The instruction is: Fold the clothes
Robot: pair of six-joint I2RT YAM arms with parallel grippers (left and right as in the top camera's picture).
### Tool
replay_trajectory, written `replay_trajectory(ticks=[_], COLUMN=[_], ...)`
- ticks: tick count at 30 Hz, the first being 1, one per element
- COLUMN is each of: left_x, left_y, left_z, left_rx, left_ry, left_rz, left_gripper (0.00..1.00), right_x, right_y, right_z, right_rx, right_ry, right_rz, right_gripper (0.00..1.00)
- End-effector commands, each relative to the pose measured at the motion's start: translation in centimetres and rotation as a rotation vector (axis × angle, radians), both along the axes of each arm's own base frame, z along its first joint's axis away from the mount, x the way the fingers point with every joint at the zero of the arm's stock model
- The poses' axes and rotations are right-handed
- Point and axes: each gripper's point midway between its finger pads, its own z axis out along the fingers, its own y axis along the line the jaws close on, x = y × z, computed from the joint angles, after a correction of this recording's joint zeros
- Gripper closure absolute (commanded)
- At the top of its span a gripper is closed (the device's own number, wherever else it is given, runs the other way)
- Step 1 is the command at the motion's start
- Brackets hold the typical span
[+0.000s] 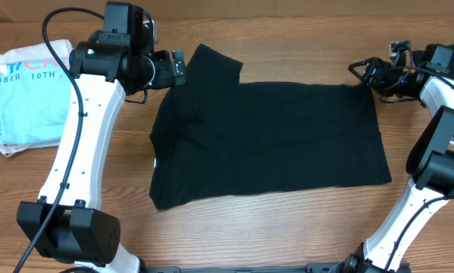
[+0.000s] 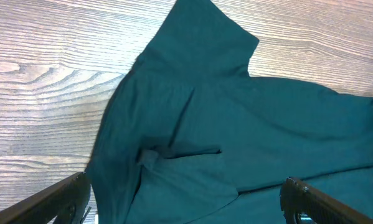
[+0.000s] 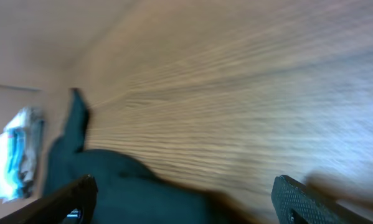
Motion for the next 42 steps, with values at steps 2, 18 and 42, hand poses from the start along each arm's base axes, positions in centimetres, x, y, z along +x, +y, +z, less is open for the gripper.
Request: replay_trajectory(ticks=[2, 18, 42], left_x=[0.1, 0.1, 0.1], left_y=[-0.2, -0.2, -0.2], left_z=[0.5, 0.5, 0.5], left_rx=[0.006, 0.006, 0.006], left_ry=[-0.016, -0.016, -0.016], left_rz=[-0.009, -0.009, -0.010], left_gripper=[0.00, 0.00, 0.00], right_x=[0.4, 0.4, -0.4], right_y=[0.5, -6.9, -6.0], right_z=[3.7, 2.0, -4.7], right_rx=[0.177, 0.104, -0.606], right_ry=[-0.115, 0.153, 0.387], right_rz=[0.059, -0.291, -0.413], right_gripper=[0.06, 0.28, 0.94])
